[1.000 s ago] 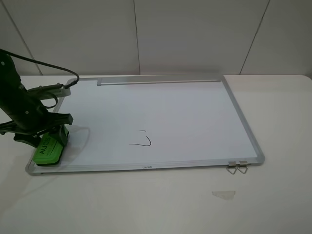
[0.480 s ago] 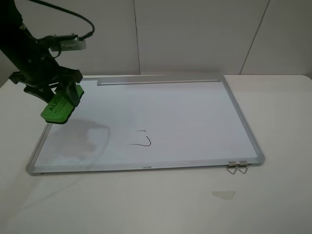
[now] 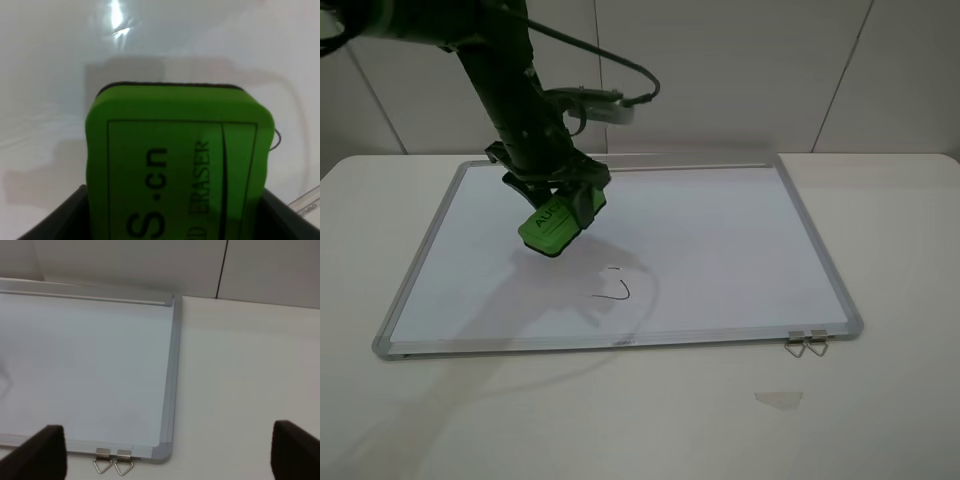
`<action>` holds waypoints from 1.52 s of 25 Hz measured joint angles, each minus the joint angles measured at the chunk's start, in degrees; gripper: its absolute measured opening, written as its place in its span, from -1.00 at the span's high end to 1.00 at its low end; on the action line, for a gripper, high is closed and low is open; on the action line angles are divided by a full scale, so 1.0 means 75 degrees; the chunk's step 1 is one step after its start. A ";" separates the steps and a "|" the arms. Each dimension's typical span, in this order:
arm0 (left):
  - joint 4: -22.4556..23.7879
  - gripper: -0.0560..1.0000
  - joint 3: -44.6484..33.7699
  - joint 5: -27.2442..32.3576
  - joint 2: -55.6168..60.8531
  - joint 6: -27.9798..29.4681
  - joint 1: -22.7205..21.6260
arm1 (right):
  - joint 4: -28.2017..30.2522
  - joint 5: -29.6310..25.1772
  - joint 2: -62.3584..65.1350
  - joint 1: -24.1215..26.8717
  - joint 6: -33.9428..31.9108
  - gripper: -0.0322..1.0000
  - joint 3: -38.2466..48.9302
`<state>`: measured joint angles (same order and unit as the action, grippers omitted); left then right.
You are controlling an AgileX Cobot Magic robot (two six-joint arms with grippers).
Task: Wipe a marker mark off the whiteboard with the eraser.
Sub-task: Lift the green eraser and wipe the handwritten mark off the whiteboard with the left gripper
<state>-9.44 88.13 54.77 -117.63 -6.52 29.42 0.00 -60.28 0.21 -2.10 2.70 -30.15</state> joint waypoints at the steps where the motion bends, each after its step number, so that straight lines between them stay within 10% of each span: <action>1: 0.0000 -0.24 0.0155 0.0010 -0.0197 -0.0120 0.0189 | 0.0000 0.0000 0.0000 0.0000 0.0000 -0.64 0.0000; 23: 0.0058 -0.23 0.0544 -0.0478 -0.1842 -0.2998 0.1480 | 0.0000 0.0000 0.0000 0.0000 0.0000 -0.64 0.0000; 38: 0.0718 -0.23 0.0660 -0.0589 -0.2022 -0.2438 0.1446 | 0.0000 0.0000 0.0000 0.0000 0.0000 -0.64 0.0000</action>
<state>-4.05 93.08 50.35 -132.80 -24.81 40.27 0.00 -60.28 0.21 -2.10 2.70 -30.15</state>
